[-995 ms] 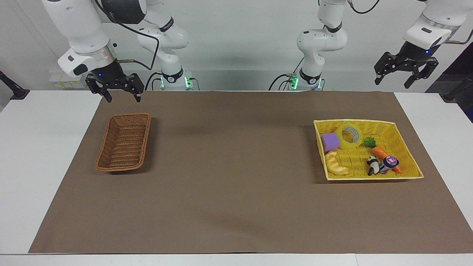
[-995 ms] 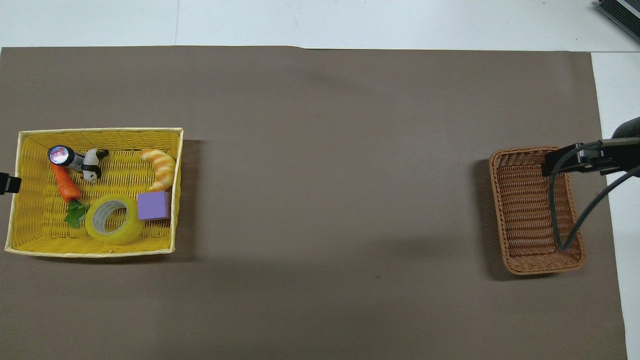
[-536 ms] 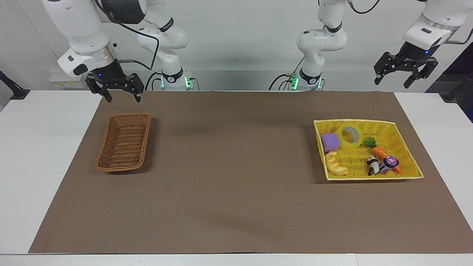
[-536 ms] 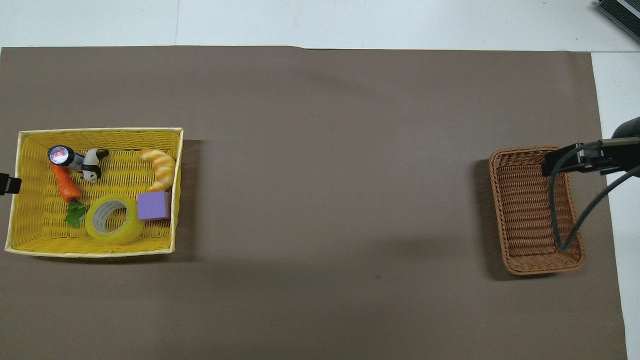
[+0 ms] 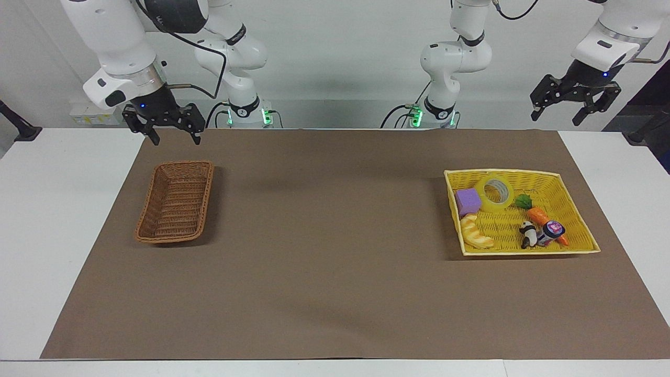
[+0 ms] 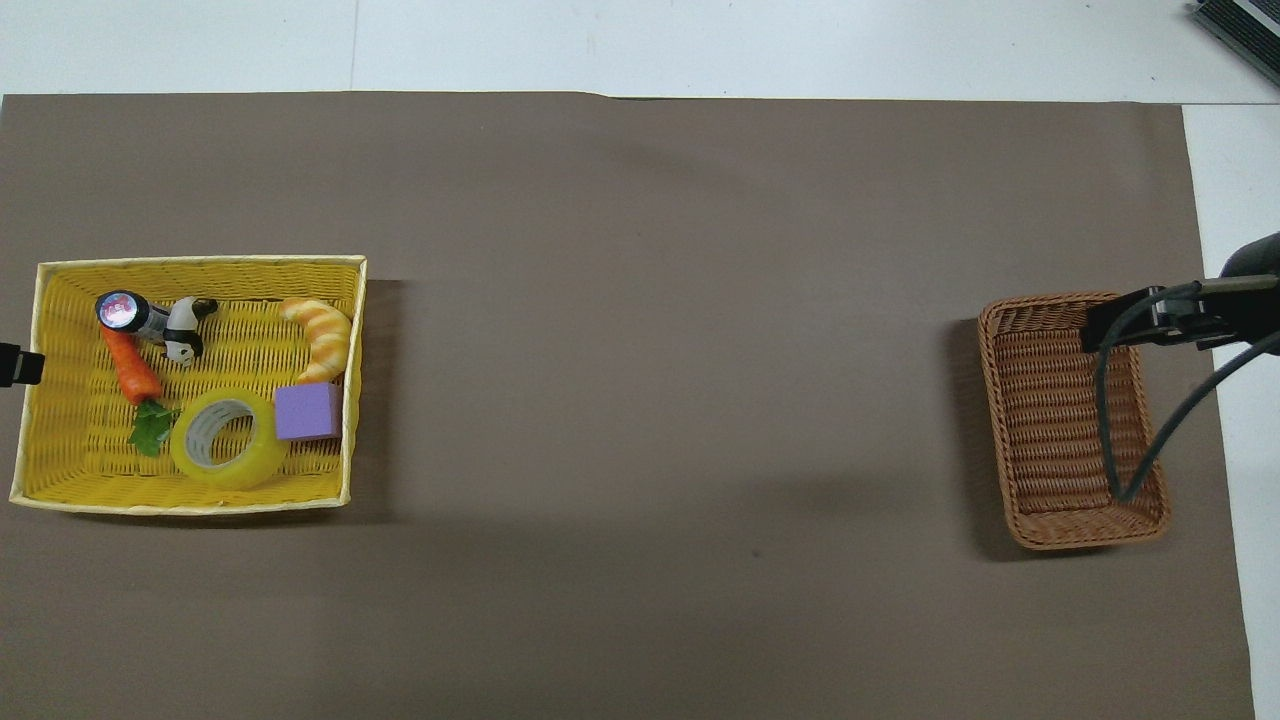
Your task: Move tape to another basket
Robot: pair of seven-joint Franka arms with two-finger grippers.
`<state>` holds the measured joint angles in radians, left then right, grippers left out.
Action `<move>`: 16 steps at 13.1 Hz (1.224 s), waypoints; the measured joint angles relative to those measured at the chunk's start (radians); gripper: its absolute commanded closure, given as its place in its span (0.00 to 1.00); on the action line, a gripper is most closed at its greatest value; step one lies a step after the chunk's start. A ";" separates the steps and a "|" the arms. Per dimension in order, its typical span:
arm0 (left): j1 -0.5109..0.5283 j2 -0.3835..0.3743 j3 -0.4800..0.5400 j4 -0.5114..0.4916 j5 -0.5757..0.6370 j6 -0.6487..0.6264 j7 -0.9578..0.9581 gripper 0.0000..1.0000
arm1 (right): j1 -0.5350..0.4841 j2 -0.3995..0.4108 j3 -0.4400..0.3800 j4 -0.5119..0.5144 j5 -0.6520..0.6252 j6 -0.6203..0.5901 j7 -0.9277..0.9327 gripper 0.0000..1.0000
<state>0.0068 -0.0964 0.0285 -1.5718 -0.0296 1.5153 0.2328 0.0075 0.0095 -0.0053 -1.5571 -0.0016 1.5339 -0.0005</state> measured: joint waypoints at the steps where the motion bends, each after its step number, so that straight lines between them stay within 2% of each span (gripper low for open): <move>1: 0.000 0.000 0.001 -0.021 0.000 0.026 0.000 0.00 | 0.000 0.000 0.000 0.000 0.000 0.000 0.000 0.00; 4: 0.002 0.002 0.003 -0.117 0.000 0.139 0.000 0.00 | 0.003 0.000 0.002 0.000 0.002 -0.001 0.008 0.00; 7: 0.031 0.006 0.007 -0.257 0.000 0.291 0.002 0.00 | 0.002 0.000 0.001 0.000 0.002 -0.001 0.010 0.00; 12: 0.073 0.011 0.011 -0.468 0.000 0.460 0.040 0.00 | 0.002 0.000 0.002 0.000 0.002 -0.001 0.011 0.00; 16: 0.082 0.054 0.011 -0.546 0.000 0.505 0.044 0.00 | -0.004 -0.001 -0.005 0.000 0.002 -0.001 0.013 0.00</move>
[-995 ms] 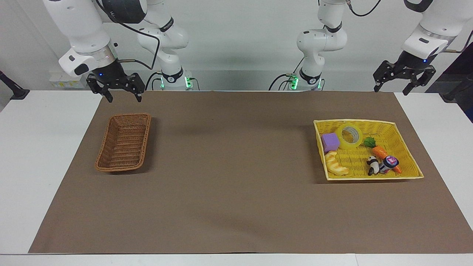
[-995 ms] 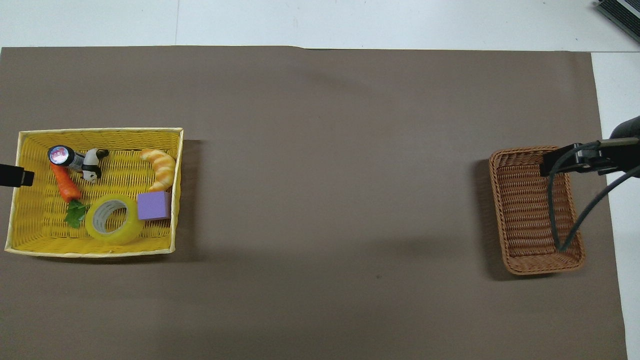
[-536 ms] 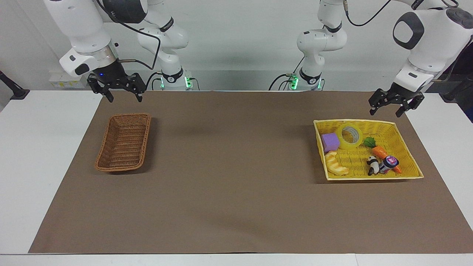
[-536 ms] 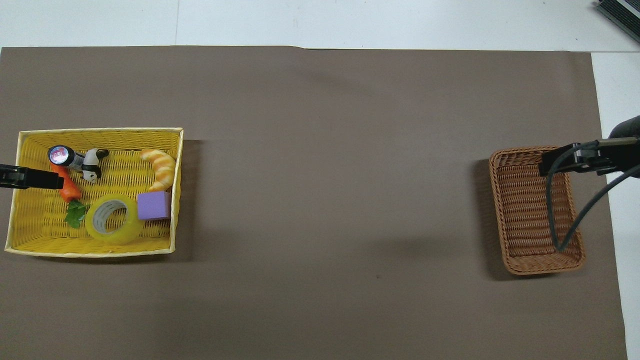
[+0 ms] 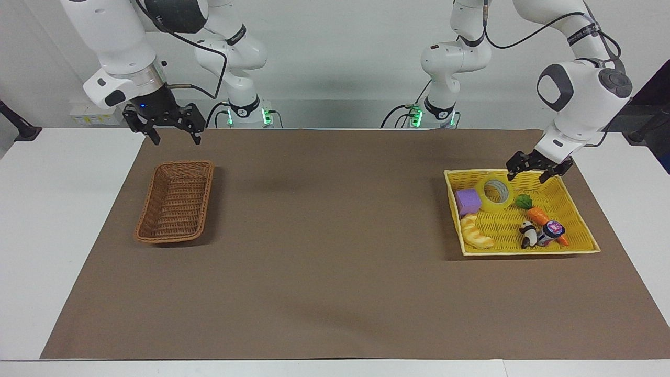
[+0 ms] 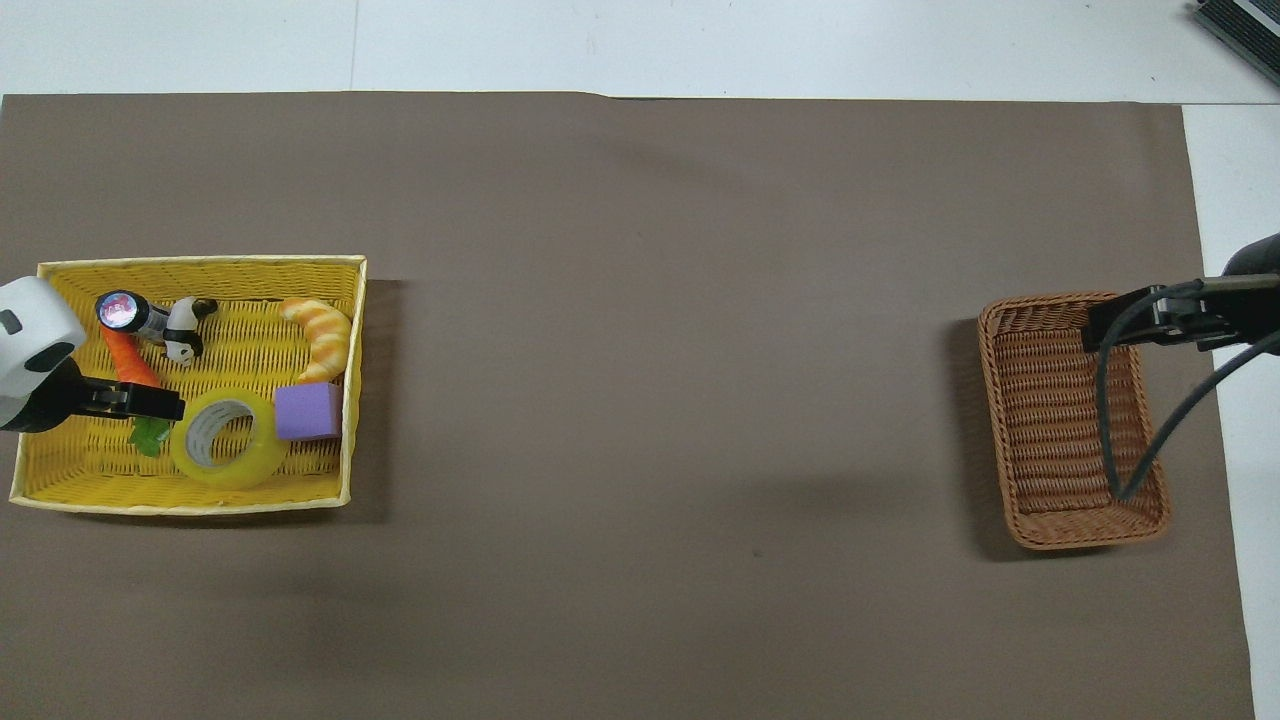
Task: Move tape to another basket
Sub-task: 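Reach the left gripper into the yellow basket to the yellow tape roll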
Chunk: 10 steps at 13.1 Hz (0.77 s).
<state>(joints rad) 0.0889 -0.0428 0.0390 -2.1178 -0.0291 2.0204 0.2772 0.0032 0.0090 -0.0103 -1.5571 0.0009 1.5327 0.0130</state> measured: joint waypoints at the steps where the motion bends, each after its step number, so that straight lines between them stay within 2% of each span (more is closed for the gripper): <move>1: 0.000 0.019 0.000 -0.014 0.000 0.019 0.000 0.00 | -0.009 0.000 -0.001 0.000 0.000 0.000 0.000 0.00; 4: 0.001 0.072 0.000 -0.069 0.000 0.123 0.000 0.00 | -0.018 0.000 -0.001 0.000 0.018 0.000 0.000 0.00; 5: 0.007 0.084 0.000 -0.080 0.000 0.137 0.000 0.08 | -0.020 -0.001 -0.001 -0.003 0.066 0.000 0.001 0.00; 6: 0.014 0.090 0.001 -0.089 0.000 0.148 0.000 0.23 | -0.027 -0.004 -0.002 -0.012 0.133 0.003 0.003 0.00; 8: 0.026 0.091 0.001 -0.099 0.000 0.154 0.001 0.77 | -0.041 -0.030 -0.002 -0.062 0.209 0.040 0.003 0.00; 9: 0.026 0.091 0.001 -0.100 0.000 0.154 0.002 1.00 | -0.041 -0.047 0.000 -0.096 0.237 0.068 0.003 0.00; 10: 0.026 0.091 0.000 -0.101 0.000 0.153 0.002 1.00 | -0.040 -0.064 0.004 -0.134 0.284 0.100 0.003 0.00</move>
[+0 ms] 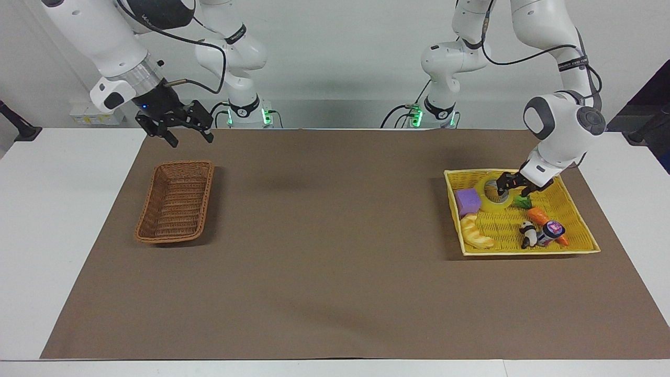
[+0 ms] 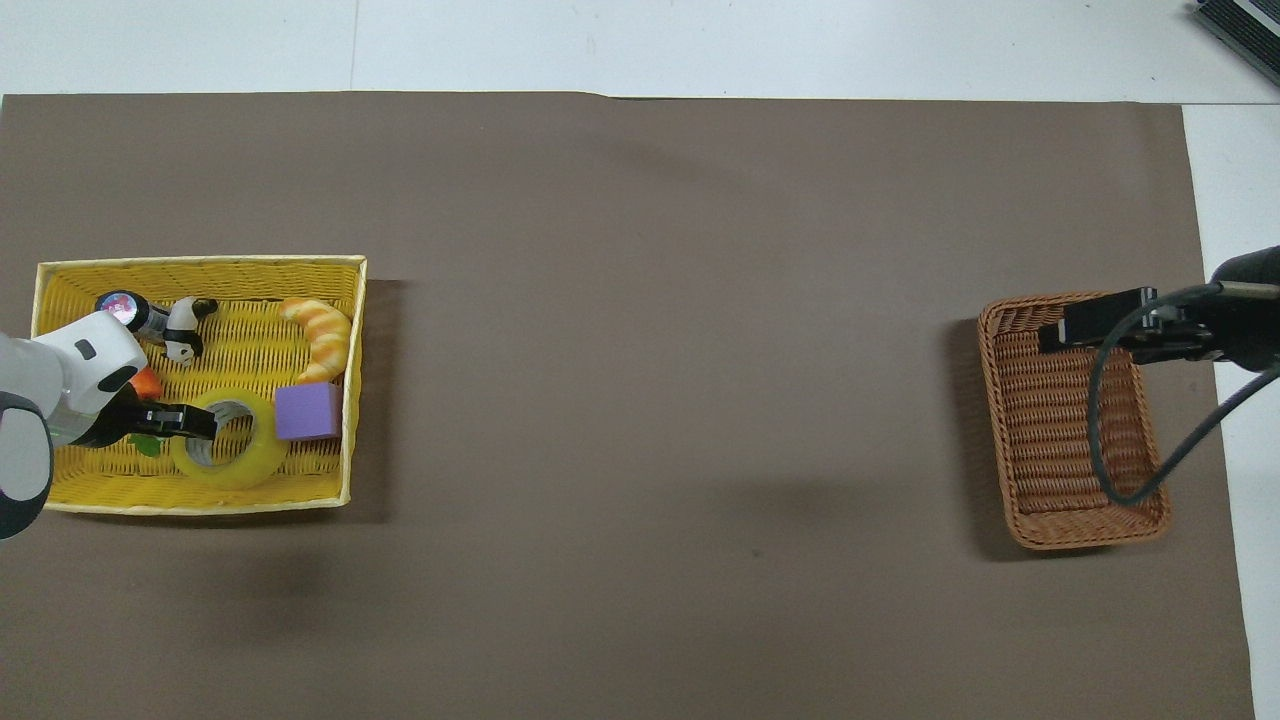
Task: Move tape to another basket
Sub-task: 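Reach the left gripper into the yellow basket to the yellow tape roll, then lift the tape with the left gripper while the right gripper approaches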
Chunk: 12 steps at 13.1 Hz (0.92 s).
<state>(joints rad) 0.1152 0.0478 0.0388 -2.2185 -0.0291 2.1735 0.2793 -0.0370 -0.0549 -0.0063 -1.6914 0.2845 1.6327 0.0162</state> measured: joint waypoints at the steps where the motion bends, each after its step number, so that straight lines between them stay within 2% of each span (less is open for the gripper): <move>1: 0.000 0.000 -0.002 0.000 0.000 -0.002 0.001 1.00 | 0.002 -0.011 0.004 -0.036 0.049 0.035 0.000 0.00; 4: -0.001 0.000 -0.005 0.000 0.000 -0.018 0.017 1.00 | 0.036 -0.013 0.010 -0.102 0.136 0.131 0.000 0.00; 6: -0.002 -0.002 -0.008 0.014 0.000 -0.032 0.025 1.00 | 0.049 -0.009 0.011 -0.129 0.199 0.149 0.000 0.00; 8: -0.003 -0.011 -0.012 0.078 0.000 -0.099 0.029 1.00 | 0.066 -0.007 0.011 -0.151 0.254 0.169 -0.001 0.00; 10: -0.009 -0.040 -0.018 0.164 0.000 -0.198 0.030 1.00 | 0.113 -0.004 0.012 -0.195 0.283 0.247 -0.001 0.00; 12: -0.051 -0.084 -0.023 0.177 -0.002 -0.246 0.027 1.00 | 0.153 -0.002 0.012 -0.242 0.296 0.306 -0.001 0.00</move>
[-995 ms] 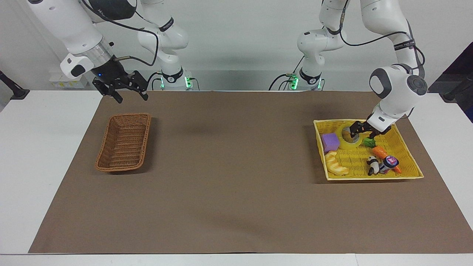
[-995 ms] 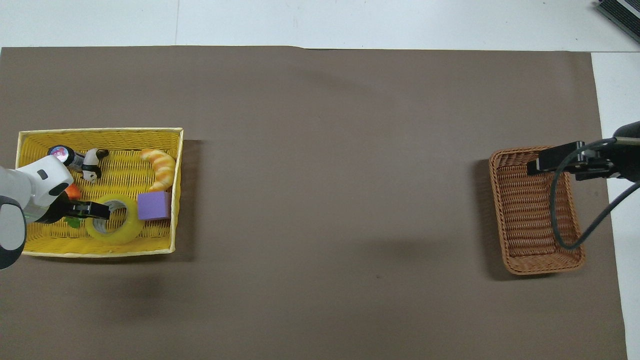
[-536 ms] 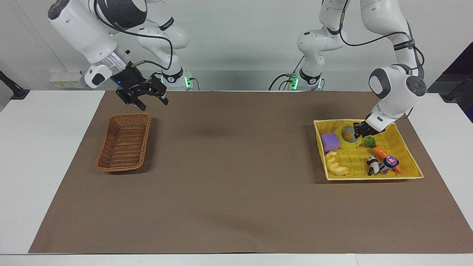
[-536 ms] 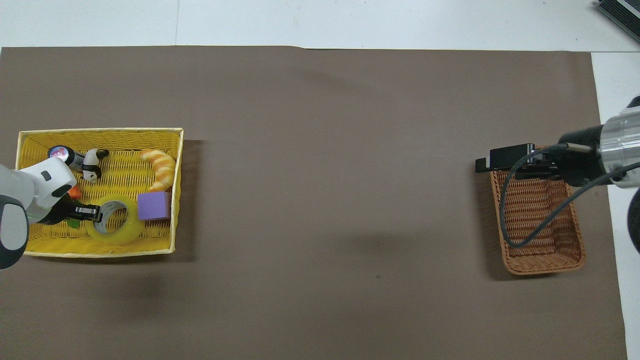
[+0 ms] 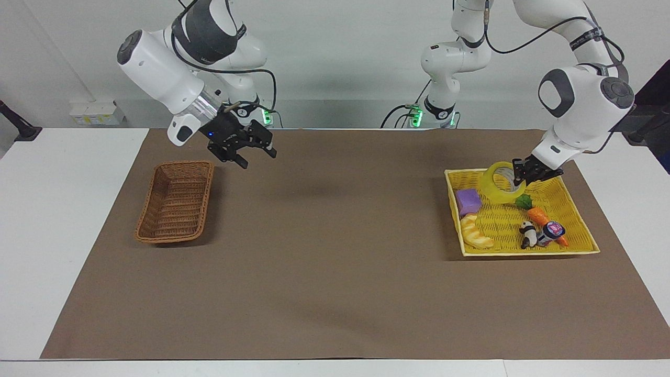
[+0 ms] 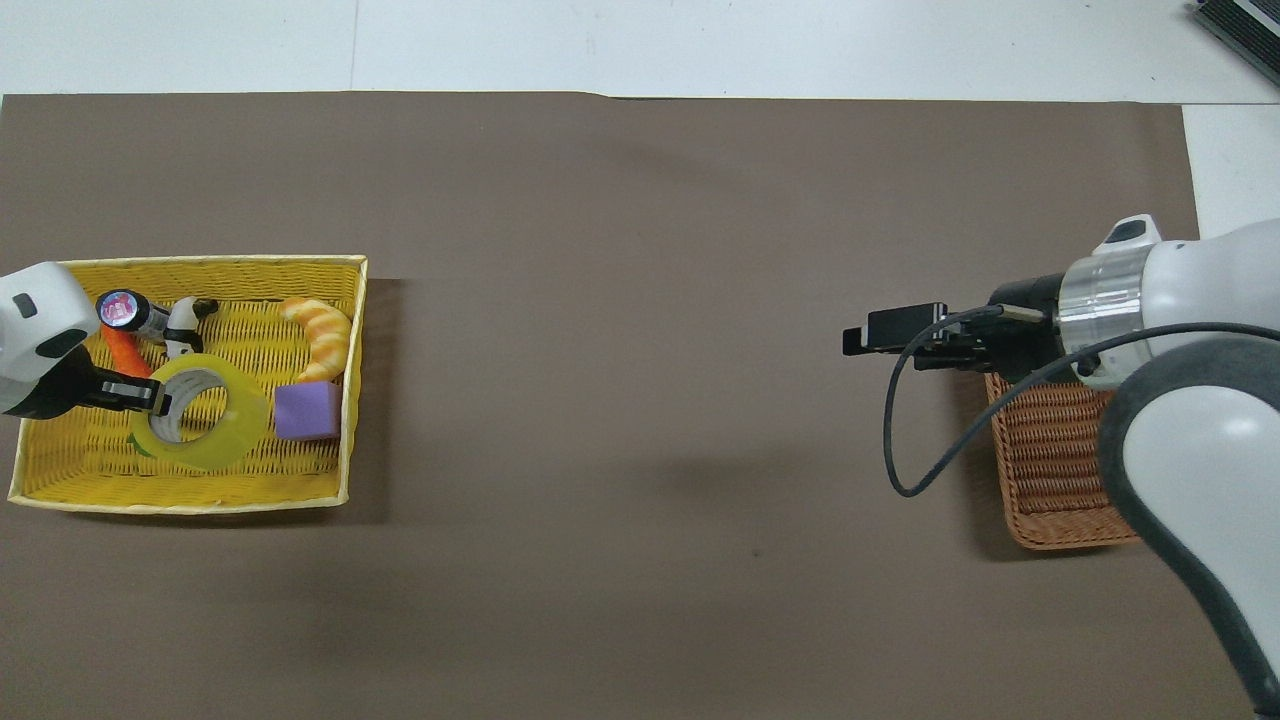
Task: Move tape to another basket
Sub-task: 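Lift the tape with the left gripper while the right gripper approaches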
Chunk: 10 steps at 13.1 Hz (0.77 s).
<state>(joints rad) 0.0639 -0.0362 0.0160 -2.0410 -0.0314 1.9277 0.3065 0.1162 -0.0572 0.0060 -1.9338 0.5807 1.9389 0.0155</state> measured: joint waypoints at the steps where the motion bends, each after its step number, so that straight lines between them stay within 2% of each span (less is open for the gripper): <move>1: -0.034 -0.011 -0.001 -0.002 -0.010 -0.003 -0.022 1.00 | 0.012 0.000 0.000 -0.021 0.030 0.023 -0.003 0.00; 6: -0.175 -0.012 -0.008 -0.014 -0.209 0.010 -0.136 1.00 | 0.092 0.000 0.001 -0.107 0.228 0.189 -0.042 0.00; 10: -0.332 -0.007 -0.009 -0.035 -0.275 0.123 -0.339 1.00 | 0.163 -0.004 0.001 -0.154 0.365 0.316 -0.042 0.00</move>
<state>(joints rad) -0.2680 -0.0432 0.0067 -2.0761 -0.3065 2.0510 -0.0325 0.2793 -0.0614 0.0074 -2.0881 0.9452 2.2549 -0.0261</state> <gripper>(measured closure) 0.793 0.000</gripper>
